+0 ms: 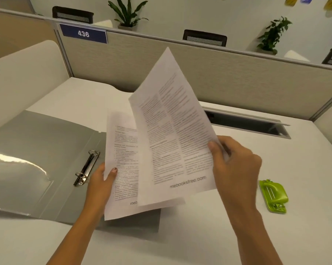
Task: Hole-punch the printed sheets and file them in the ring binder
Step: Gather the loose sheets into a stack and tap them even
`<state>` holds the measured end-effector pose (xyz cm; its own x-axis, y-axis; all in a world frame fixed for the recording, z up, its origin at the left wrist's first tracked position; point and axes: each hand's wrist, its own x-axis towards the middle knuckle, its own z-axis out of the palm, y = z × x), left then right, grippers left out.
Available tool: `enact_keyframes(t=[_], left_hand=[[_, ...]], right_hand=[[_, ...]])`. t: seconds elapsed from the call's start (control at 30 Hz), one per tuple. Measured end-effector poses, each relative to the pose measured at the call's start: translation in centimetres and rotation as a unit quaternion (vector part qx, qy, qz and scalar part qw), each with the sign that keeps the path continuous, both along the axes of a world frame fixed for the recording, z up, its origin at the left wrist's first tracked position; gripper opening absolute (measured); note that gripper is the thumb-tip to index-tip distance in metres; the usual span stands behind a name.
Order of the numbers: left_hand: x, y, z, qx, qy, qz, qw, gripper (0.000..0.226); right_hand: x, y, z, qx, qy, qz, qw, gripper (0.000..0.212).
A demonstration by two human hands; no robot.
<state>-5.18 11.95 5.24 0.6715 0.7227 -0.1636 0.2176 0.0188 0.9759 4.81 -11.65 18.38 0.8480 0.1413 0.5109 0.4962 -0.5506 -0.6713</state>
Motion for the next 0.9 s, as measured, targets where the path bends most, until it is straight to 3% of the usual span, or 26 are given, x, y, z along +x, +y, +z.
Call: enact_keyframes(t=[0.17,0.33,0.47,0.6,0.73,0.8,0.9], left_hand=[[0.4,-1.4,0.7,-0.069,-0.038,-0.032,0.996,0.014],[0.3,-2.3,1.2,-0.116,-0.063,-0.057,0.990,0.020],[0.5,-2.6,1.1,-0.135,-0.088,-0.069,0.984,0.019],[1.1,-3.1,1.3,-0.145,-0.116,-0.084,0.979,0.028],[2.2,-3.9,1.9,-0.158,-0.155,-0.110,0.969,0.027],[2.8,-4.6,2.4,-0.160,-0.165,-0.125,0.965,0.025],[3.8,-5.7,3.2,-0.163,-0.192,-0.148,0.956,0.040]], right_hand=[[0.3,1.4,-4.5,0.032,0.172,0.017,0.984,0.015],[0.1,1.3,-8.3,0.055,0.253,0.006,0.966,0.006],[0.8,0.3,-9.1,0.058,0.310,0.029,0.949,0.020],[1.4,-0.4,-9.0,0.120,0.369,0.067,0.919,0.039],[1.6,-1.0,-8.8,0.136,0.318,0.075,0.935,0.052],[1.8,-1.2,-8.7,0.147,0.280,0.075,0.946,0.044],[1.5,-1.3,-8.6,0.168,0.241,0.065,0.954,0.032]])
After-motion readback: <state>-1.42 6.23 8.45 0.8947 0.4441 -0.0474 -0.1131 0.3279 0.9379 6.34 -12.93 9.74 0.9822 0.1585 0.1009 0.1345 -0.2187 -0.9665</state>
